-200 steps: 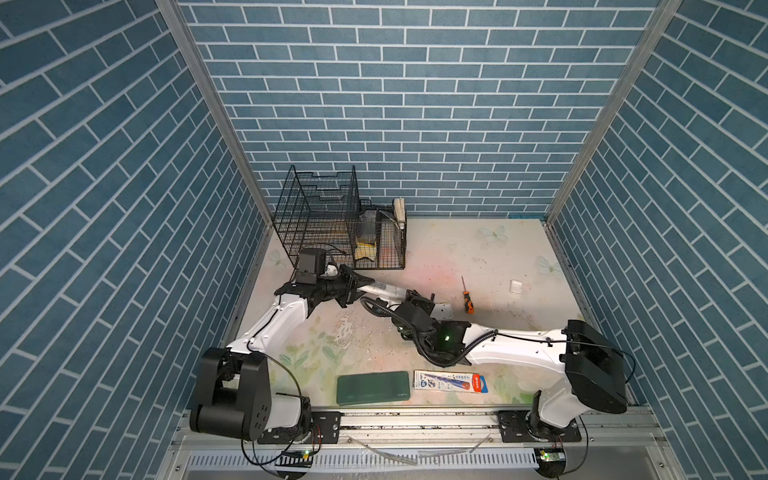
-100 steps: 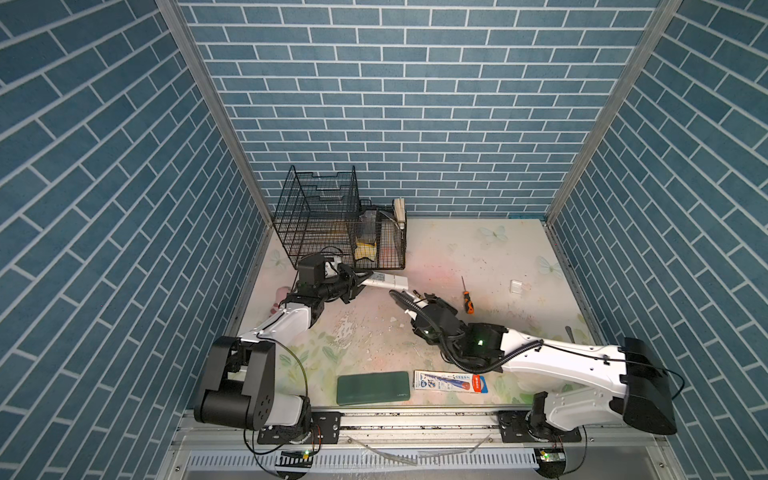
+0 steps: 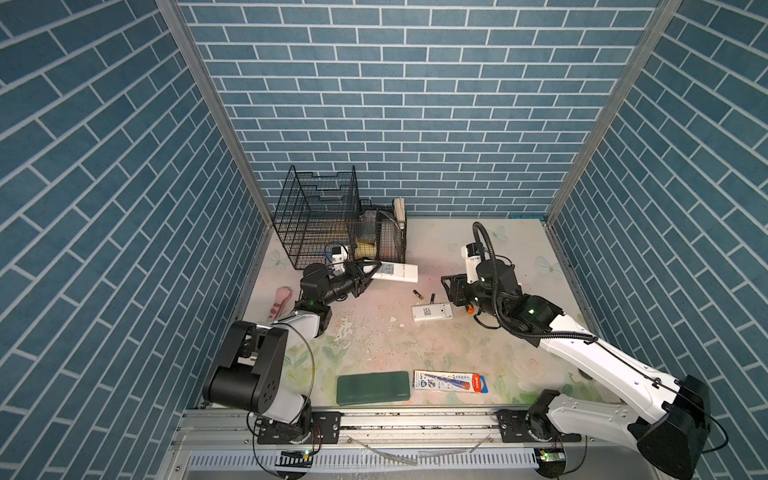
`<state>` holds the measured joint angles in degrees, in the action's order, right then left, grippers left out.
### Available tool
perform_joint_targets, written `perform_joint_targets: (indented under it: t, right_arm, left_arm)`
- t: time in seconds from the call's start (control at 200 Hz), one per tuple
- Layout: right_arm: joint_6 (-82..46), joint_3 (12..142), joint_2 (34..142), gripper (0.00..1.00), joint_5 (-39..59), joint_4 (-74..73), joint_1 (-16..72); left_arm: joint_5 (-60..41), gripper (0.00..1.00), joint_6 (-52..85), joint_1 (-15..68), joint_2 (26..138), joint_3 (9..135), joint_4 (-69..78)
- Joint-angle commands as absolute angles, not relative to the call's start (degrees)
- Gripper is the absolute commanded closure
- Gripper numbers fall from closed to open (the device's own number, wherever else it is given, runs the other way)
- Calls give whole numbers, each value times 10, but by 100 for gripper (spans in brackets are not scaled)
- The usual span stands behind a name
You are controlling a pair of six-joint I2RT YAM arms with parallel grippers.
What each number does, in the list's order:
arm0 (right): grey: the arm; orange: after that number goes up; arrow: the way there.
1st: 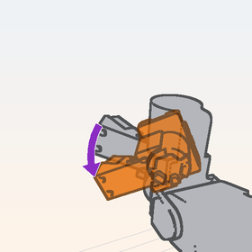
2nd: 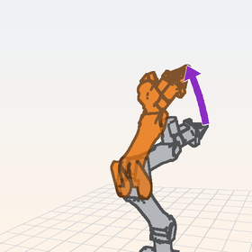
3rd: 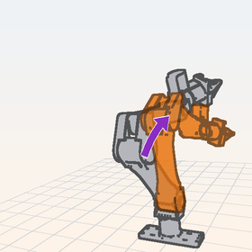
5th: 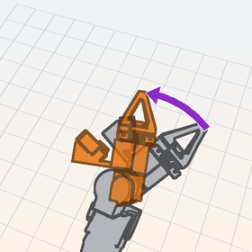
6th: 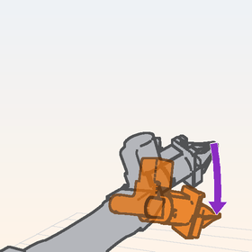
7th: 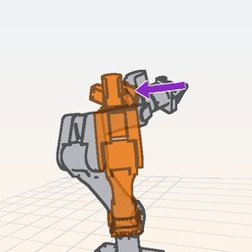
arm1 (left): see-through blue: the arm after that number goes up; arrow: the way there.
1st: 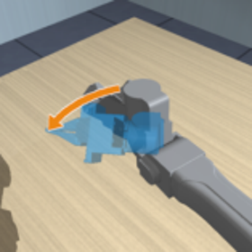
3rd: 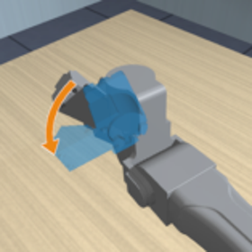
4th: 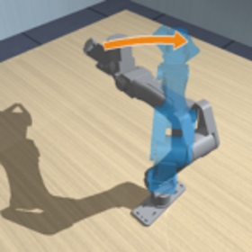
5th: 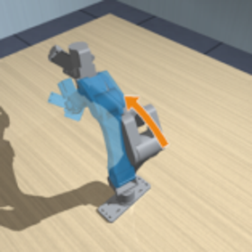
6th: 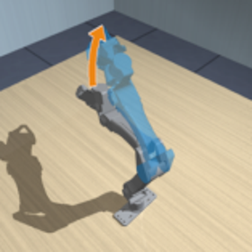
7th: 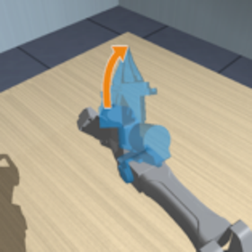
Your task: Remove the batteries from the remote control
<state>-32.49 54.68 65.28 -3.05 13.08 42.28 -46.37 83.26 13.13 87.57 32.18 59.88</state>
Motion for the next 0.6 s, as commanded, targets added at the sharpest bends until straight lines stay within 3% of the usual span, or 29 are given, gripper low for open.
perform_joint_targets:
  t: [0.0, 0.595]
  right_arm:
    - [-433, 530, 641, 44, 88, 62, 388]
    - [-531, 526, 748, 45, 222, -66, 358]
  left_arm:
    - [-473, 100, 854, 150, 894, 312, 733]
    - [-448, 100, 853, 174, 913, 295, 794]
